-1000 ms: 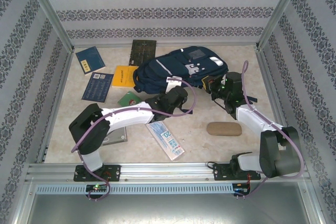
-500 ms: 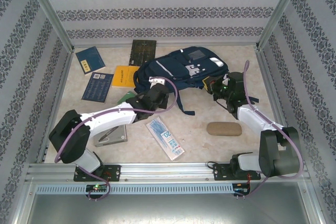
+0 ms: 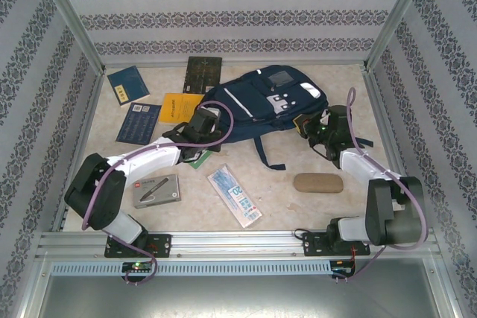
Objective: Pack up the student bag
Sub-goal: Unzip the student bag at the top-center of the table.
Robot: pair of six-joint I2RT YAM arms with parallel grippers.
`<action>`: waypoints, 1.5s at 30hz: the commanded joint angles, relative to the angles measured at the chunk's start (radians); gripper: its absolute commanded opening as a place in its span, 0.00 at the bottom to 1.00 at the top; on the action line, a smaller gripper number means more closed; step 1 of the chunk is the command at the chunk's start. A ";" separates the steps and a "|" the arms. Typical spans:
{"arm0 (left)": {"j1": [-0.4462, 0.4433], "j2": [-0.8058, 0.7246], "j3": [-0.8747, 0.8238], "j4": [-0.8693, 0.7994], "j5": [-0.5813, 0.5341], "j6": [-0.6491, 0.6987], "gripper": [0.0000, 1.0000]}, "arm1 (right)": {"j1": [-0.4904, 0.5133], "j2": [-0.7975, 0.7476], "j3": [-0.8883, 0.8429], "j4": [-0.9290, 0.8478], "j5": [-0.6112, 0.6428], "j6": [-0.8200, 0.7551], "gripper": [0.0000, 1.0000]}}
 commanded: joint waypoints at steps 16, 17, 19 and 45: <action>-0.194 0.189 0.219 -0.034 0.297 -0.039 0.00 | -0.143 0.200 0.389 -0.497 0.185 -0.360 0.52; -0.201 0.203 0.231 -0.032 0.299 -0.044 0.00 | -0.142 0.170 0.369 -0.516 0.201 -0.362 0.53; -0.212 0.225 0.247 -0.028 0.307 -0.049 0.00 | -0.136 0.103 0.318 -0.537 0.217 -0.353 0.54; -0.226 0.268 0.313 -0.136 0.274 -0.016 0.00 | 0.330 0.086 0.120 -0.281 0.156 0.021 0.41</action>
